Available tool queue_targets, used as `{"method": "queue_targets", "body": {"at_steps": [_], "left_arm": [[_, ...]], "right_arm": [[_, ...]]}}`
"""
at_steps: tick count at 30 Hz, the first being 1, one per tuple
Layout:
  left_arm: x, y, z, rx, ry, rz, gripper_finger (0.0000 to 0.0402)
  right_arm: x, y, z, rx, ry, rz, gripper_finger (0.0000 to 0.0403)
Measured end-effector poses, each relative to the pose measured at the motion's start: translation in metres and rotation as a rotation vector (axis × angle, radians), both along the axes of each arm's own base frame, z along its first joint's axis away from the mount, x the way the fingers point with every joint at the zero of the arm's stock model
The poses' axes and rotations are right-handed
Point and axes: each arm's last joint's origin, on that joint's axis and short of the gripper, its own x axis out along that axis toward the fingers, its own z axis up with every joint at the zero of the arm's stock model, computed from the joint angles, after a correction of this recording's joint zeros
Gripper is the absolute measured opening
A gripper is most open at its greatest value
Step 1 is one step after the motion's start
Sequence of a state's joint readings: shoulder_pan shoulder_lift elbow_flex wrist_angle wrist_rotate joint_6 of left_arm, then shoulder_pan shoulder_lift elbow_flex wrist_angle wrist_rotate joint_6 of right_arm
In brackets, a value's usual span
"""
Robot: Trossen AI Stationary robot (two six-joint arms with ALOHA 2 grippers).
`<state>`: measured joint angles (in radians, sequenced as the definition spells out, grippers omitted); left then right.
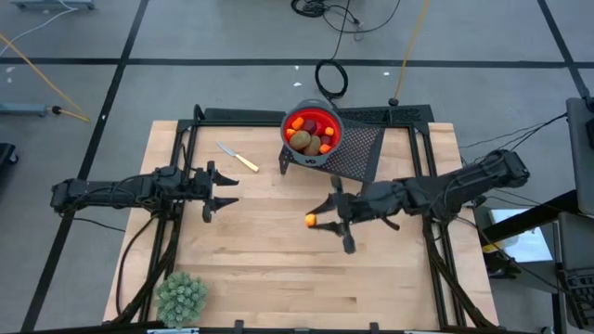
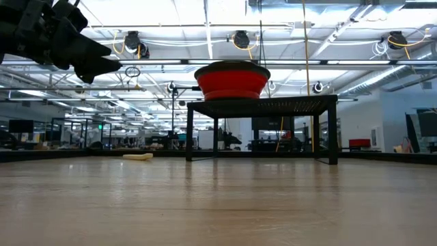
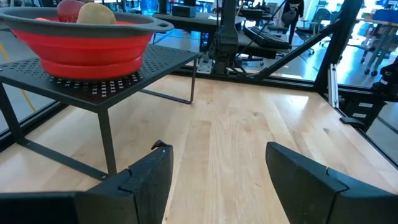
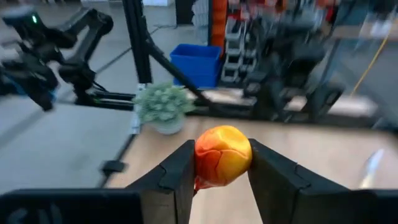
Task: Pick & Place Fruit
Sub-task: Put the pear into the strainer bowl on the shelf
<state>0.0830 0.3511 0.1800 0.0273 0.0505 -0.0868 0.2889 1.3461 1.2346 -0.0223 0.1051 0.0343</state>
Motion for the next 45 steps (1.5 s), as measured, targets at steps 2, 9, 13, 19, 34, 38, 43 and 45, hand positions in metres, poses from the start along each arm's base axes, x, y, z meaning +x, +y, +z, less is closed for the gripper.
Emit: {"method": "queue_targets", "body": {"at_steps": [2,9,13,19,34,38,43,45], "left_arm": [[0.000,0.000,0.000,0.000,-0.001,0.000,0.0255],[0.000,0.000,0.000,0.000,-0.001,0.000,0.0255],[0.000,0.000,0.000,0.000,-0.001,0.000,0.0255],[0.000,0.000,0.000,0.000,0.000,0.000,0.0255],[0.000,0.000,0.000,0.001,0.000,0.000,0.0255],[0.000,0.000,0.000,0.001,0.000,0.000,0.0255],[0.000,0.000,0.000,0.001,0.000,0.000,0.0255],[0.000,0.000,0.000,0.001,0.000,0.000,0.0255]], "right_arm": [[0.000,-0.005,0.003,-0.121,-0.034,0.010,0.0125],[0.001,-0.017,0.004,-0.551,-0.102,0.063,0.0125],[0.002,-0.023,0.004,-0.739,-0.123,0.084,0.0125],[0.004,-0.030,0.004,-0.853,-0.129,0.087,0.0125],[0.006,-0.042,0.004,-0.578,-0.082,-0.010,0.0125],[0.007,-0.053,0.004,-0.410,-0.055,-0.084,0.0125],[0.008,-0.069,0.003,-0.216,-0.029,-0.110,0.0125],[0.008,-0.077,0.003,-0.104,-0.018,-0.102,0.0125]]}}
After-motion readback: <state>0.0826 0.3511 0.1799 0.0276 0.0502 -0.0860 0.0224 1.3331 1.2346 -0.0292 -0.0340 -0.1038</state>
